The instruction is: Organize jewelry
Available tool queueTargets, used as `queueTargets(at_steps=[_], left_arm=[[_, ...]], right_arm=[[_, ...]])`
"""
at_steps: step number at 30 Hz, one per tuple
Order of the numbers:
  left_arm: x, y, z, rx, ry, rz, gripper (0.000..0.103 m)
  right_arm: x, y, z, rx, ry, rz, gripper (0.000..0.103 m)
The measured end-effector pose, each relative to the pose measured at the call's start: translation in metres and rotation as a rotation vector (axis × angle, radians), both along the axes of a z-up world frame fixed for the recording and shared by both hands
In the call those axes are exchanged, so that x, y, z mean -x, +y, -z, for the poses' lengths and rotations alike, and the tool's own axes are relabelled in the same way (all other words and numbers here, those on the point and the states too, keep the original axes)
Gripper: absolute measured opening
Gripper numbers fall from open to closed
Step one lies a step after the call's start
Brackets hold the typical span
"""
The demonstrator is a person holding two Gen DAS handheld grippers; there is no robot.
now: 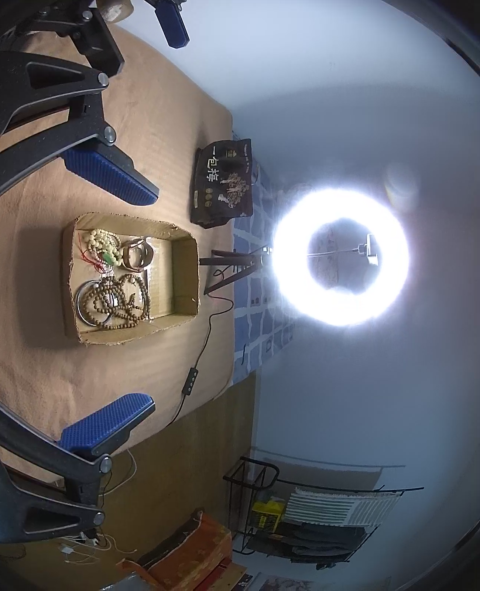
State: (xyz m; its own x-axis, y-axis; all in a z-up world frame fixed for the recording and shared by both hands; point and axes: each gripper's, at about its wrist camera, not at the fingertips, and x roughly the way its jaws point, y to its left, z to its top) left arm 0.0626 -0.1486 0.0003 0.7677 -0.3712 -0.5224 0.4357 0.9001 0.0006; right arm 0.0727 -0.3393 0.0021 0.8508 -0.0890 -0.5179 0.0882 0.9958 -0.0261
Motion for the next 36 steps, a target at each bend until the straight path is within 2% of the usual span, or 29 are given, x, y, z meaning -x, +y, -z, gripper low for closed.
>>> queueTargets(at_steps=[36], left_arm=[[0.0029, 0.0027, -0.005, -0.027, -0.042, -0.015, 0.102]], right_arm=[[-0.0025, -0.0027, 0.004, -0.011, 0.005, 0.008, 0.103]])
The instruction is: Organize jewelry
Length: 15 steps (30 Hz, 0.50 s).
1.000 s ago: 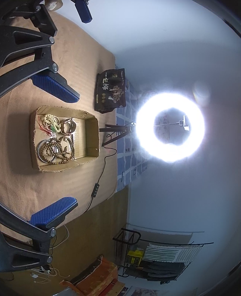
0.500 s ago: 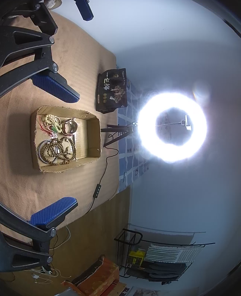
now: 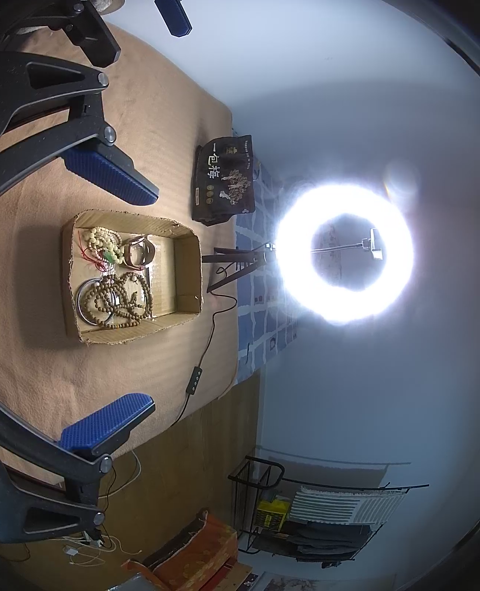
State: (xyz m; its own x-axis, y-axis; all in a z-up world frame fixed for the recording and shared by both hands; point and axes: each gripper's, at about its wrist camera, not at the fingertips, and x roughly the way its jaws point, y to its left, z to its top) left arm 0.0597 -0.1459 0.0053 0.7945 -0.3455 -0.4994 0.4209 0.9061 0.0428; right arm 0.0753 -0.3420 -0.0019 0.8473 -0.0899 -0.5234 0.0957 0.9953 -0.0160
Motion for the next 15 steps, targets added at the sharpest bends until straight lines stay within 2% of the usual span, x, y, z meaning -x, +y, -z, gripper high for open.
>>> queueTargets(at_steps=[15], left_arm=[[0.0004, 0.001, -0.0005, 0.0, -0.003, -0.004, 0.102]], right_arm=[[0.0016, 0.0015, 0.0042, 0.004, 0.008, -0.004, 0.103]])
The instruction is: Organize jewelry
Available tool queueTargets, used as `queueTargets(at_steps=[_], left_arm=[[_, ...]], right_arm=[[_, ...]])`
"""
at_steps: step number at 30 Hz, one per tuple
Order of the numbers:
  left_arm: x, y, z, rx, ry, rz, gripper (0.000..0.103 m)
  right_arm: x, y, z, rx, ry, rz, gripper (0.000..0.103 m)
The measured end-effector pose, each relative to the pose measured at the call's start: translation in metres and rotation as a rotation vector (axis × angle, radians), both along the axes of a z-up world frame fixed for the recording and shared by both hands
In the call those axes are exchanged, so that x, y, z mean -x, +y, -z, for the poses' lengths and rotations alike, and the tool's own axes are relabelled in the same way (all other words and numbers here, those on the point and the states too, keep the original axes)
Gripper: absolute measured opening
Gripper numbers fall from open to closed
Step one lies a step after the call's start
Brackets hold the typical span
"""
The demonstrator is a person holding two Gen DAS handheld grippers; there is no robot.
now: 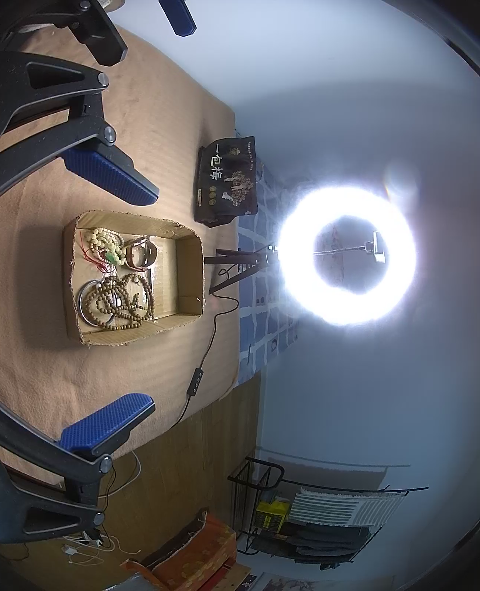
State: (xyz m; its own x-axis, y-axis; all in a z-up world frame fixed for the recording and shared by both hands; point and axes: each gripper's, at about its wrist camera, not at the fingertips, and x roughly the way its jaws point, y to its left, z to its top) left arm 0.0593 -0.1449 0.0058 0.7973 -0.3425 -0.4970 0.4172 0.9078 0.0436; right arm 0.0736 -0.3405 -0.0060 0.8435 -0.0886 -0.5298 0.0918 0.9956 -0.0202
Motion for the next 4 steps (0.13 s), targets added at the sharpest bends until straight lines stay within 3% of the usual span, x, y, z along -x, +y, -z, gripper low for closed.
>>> queueTargets(at_steps=[4], left_arm=[[-0.0016, -0.0003, -0.0011, -0.003, -0.007, -0.008, 0.102]], right_arm=[[0.0, 0.0005, 0.0, 0.002, 0.003, -0.001, 0.103]])
